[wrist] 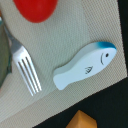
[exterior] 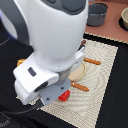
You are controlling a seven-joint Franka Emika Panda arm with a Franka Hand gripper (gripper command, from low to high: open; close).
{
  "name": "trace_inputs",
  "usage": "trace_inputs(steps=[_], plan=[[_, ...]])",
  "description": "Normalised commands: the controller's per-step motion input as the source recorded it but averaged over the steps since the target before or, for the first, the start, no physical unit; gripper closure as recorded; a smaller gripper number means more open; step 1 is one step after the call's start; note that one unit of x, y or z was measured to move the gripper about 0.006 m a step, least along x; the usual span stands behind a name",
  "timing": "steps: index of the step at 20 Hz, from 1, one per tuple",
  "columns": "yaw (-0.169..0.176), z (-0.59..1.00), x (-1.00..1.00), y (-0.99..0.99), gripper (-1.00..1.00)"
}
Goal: Interact with the objects in diverse but meaningful ways.
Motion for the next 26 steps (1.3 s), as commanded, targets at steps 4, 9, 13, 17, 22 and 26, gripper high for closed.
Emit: trace_inputs(steps=[4, 9, 13, 17, 22, 26], plan=[[0.000, 0.00, -1.00, 0.11, -1.00], [0.000, -0.04, -1.00, 0.40, -1.00], [0.000, -0.11, -1.00, 0.49, -1.00], [0.000, -0.45, -0.81, 0.35, -1.00], [-0.083, -0.70, -0.45, 0.19, -1.00], [-0.138, -0.32, -0.60, 0.18, -1.00]])
